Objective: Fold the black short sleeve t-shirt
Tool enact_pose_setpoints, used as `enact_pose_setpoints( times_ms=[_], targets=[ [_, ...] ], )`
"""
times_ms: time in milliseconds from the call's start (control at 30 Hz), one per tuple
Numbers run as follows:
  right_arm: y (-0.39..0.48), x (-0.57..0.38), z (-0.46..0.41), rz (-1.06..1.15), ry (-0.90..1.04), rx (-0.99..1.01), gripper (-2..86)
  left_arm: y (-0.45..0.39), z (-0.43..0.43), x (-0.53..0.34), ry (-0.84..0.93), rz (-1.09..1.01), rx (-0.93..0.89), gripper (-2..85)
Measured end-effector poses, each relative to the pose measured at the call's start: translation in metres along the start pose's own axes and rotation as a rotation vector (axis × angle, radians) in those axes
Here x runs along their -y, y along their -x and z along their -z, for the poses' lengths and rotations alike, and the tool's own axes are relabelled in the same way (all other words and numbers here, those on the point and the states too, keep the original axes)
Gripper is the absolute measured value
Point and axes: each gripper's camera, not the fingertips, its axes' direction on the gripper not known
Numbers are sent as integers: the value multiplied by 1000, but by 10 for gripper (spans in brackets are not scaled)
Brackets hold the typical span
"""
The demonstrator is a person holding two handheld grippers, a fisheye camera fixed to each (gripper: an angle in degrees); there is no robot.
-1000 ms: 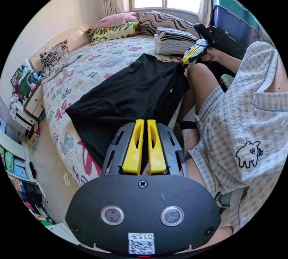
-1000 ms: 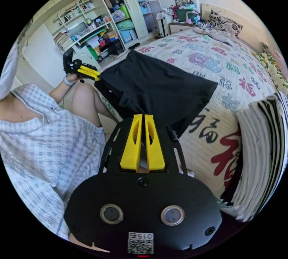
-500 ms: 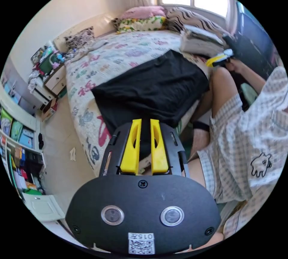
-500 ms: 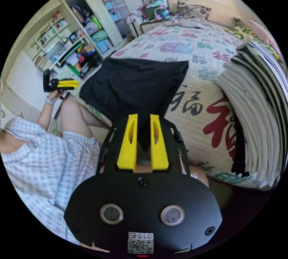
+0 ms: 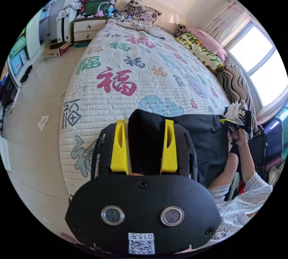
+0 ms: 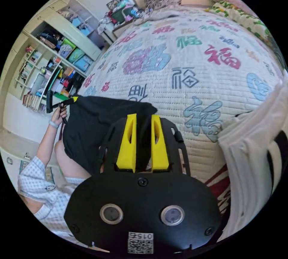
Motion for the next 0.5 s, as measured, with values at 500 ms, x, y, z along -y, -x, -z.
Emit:
enact_pose_setpoints(
  times_ms=[500],
  targets=[
    [-5, 42, 47, 9, -124, 0, -10, 34, 71, 72, -135, -64, -264, 9]
  ],
)
